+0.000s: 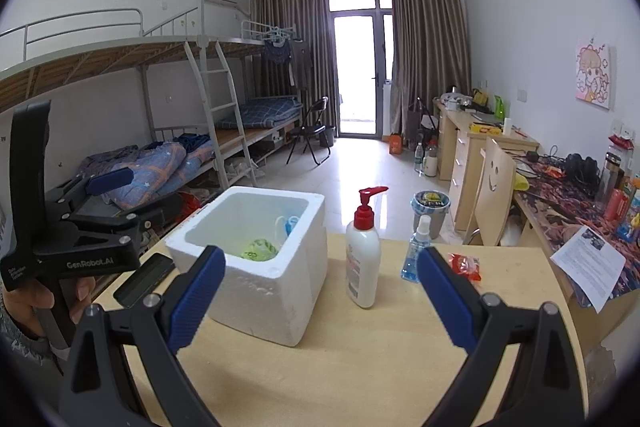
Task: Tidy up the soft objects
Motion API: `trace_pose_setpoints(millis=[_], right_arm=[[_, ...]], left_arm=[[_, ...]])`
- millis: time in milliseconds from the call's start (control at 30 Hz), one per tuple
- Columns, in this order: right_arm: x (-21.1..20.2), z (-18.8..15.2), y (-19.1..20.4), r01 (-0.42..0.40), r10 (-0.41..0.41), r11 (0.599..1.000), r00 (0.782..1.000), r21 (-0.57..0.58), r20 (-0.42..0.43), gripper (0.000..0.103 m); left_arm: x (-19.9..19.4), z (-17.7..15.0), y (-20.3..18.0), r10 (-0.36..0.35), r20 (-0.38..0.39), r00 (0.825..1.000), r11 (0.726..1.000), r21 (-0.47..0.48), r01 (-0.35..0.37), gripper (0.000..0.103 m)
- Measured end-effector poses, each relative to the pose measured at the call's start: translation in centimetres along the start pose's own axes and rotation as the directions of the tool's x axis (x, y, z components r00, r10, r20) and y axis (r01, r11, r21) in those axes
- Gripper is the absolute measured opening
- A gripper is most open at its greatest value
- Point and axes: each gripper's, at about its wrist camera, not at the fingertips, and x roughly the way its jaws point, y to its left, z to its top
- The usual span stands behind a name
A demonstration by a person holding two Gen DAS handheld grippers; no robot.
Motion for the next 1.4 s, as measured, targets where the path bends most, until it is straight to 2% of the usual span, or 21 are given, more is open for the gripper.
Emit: trace_pose_setpoints(millis=[267,1033,1400], right_arm=[[-2.8,-0.7,1.0,0.001,-0.001,1.0,0.999,0.005,0.037,0.102],[-11.0,-3.2,5.4,0.022,-0.017,0.999,0.991,-0.037,0.135,0.103],[-15.3,-5.5,7.0,0.034,-0.021,0.998,0.979,-0.059,0.205,0.103]], left_arm=[[-3.6,-0.9,-0.3,0.007,0.034,0.999,1.0,-0.005,-0.006,0.102],[-13.8,-5.0,-0.5,0.017,0.143,0.99,0.999,-0.042,-0.011,0.102],[-19.0,-7.7,-1.6,0.034,0.226,0.974,0.999,-0.03,-0.028,0.102]])
